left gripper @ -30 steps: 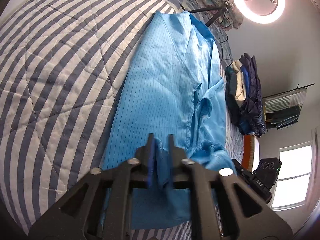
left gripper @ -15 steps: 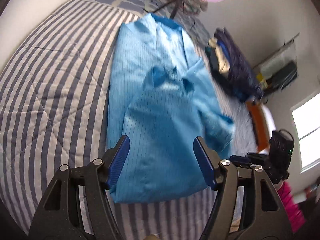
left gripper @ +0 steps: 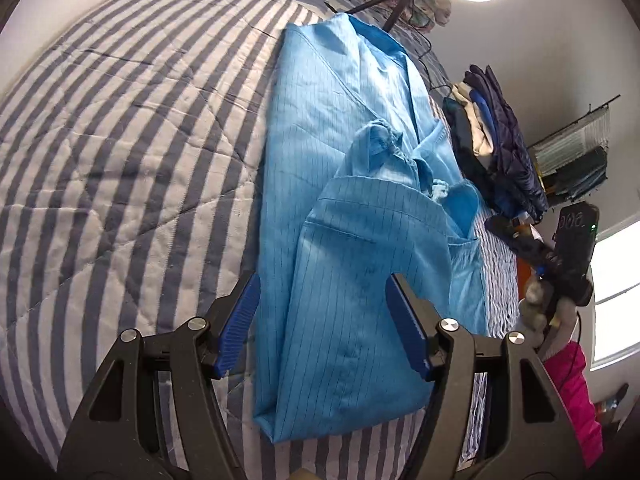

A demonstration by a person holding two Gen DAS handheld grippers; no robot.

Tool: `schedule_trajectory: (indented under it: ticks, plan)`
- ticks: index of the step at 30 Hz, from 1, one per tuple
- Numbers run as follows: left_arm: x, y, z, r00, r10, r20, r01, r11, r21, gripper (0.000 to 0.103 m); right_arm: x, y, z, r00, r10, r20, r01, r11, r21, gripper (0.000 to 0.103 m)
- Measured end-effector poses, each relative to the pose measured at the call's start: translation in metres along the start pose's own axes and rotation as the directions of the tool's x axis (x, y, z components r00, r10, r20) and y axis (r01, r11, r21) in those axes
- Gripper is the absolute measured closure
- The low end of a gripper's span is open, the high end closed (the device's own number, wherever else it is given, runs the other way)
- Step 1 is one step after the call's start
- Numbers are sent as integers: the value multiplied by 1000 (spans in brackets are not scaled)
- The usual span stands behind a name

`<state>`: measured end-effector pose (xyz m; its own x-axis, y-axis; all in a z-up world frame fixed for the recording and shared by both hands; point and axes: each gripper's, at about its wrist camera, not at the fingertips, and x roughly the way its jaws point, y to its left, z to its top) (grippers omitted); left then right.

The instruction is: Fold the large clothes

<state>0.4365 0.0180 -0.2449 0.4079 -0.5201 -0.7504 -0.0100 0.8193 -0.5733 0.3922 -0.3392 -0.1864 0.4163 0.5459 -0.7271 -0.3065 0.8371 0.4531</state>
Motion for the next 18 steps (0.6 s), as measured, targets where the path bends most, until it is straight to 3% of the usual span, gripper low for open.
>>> schedule_trajectory:
  ticks: [2, 6, 11, 13, 16, 18]
  plan:
    - [3, 0, -1, 1000, -20, -10, 21, 1000, 11, 36, -13, 0, -9, 998, 56, 16, -56, 998, 2, 66]
    - [17, -3, -4, 999, 2, -32, 0, 999, 41, 36, -29, -6, -51, 997, 46, -56, -47, 999, -14, 64]
    - [17, -6, -9, 1000, 14, -25, -13, 998, 65, 37, -39, -32, -93, 989, 101, -103, -91, 991, 102, 62]
    - [13, -11, -12, 1000, 19, -10, -18, 996, 88, 42, -40, -37, -103, 985, 134, -107, -120, 984, 134, 62]
    - [10, -26, -20, 998, 59, -4, -57, 978, 199, 47, -39, -36, -110, 984, 129, -122, -114, 986, 123, 62]
    - [15, -27, -22, 998, 58, -24, -52, 978, 204, 50, -30, -37, -107, 984, 127, -124, -112, 986, 124, 63]
